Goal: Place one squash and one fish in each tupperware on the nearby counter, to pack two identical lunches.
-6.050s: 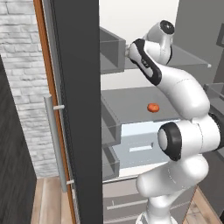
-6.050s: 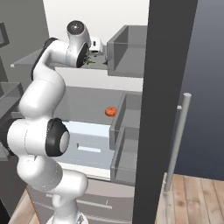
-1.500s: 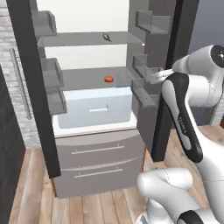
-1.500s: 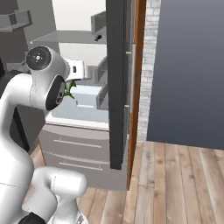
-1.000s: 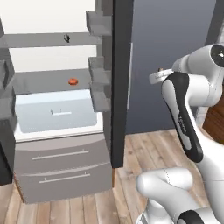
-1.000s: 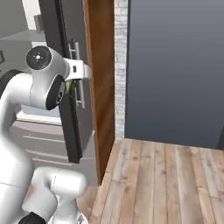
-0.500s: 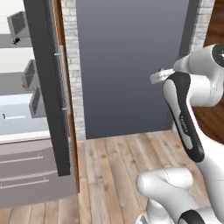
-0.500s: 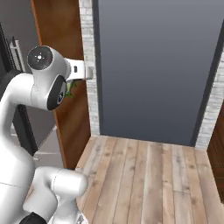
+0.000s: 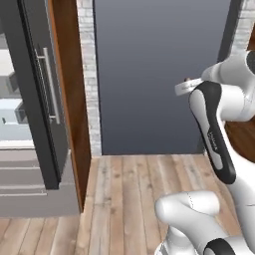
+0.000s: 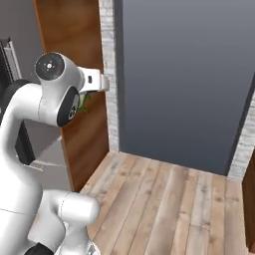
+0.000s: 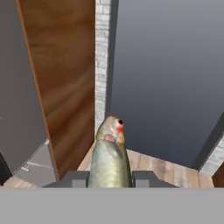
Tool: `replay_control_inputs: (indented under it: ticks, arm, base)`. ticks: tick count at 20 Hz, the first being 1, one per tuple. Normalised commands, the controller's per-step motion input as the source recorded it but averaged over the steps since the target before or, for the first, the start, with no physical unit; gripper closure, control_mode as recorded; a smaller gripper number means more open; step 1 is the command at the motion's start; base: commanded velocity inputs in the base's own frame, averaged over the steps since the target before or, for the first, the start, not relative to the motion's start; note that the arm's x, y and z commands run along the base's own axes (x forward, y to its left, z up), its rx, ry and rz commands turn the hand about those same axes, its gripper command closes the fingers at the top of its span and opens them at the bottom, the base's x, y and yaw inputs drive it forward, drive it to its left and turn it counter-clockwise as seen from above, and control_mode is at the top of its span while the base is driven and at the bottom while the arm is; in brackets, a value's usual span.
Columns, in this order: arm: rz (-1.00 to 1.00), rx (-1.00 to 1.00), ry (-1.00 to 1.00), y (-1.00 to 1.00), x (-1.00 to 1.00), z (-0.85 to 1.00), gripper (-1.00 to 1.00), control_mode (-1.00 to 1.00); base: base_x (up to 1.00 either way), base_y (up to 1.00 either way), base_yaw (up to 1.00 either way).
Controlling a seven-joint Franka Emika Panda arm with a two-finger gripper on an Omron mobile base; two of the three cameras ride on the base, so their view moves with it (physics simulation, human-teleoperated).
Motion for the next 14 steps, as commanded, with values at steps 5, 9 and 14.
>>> replay_control_inputs:
  ticks: [5,9,14]
  arm:
    - [0.0,0.0,0.0,0.0,0.0,0.0,1.0,1.0]
    - [0.0,0.0,0.0,0.0,0.0,0.0,1.0,1.0]
    - [0.0,0.0,0.0,0.0,0.0,0.0,1.0,1.0]
  base:
    - [0.0,-0.55,0.47]
    - [-0.05,-0.5,0.53]
    - [-0.18,-0.48,0.59]
